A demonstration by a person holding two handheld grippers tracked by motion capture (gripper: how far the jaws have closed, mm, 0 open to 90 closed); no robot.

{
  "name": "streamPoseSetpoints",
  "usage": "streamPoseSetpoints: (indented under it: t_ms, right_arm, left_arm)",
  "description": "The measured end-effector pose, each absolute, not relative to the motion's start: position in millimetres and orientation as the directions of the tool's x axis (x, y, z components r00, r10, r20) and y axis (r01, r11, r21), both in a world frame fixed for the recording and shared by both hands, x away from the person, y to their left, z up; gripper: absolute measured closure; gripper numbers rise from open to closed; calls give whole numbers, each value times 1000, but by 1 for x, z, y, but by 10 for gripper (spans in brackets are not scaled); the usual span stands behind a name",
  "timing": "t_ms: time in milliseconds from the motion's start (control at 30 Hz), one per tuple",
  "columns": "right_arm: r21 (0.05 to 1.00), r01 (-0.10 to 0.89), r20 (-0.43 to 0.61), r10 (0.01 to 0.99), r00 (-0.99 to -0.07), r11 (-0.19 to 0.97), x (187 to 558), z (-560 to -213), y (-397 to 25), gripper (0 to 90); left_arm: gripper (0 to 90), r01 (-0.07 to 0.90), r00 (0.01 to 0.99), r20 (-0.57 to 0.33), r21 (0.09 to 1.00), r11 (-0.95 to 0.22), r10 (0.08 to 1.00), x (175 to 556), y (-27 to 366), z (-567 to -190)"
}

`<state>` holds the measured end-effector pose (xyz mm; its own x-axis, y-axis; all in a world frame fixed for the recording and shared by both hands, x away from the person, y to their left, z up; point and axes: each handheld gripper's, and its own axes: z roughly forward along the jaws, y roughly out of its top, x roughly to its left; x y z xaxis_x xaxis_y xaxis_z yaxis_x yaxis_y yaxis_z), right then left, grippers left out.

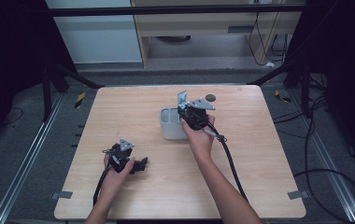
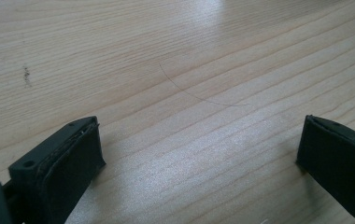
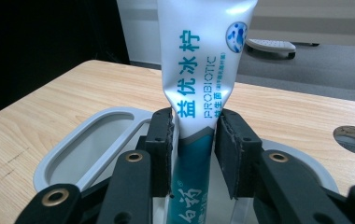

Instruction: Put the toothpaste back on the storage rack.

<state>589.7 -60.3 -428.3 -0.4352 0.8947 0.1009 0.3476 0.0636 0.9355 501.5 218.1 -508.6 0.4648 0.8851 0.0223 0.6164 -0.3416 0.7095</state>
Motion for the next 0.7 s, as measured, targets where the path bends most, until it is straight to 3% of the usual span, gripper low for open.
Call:
streamPoseSetpoints:
  t_ms: [700]
  right_arm:
    - [938, 340, 97, 892, -441, 67, 587, -426, -64, 643]
  left_arm:
    - [0, 616, 465, 23, 709, -342, 885, 501, 218, -509]
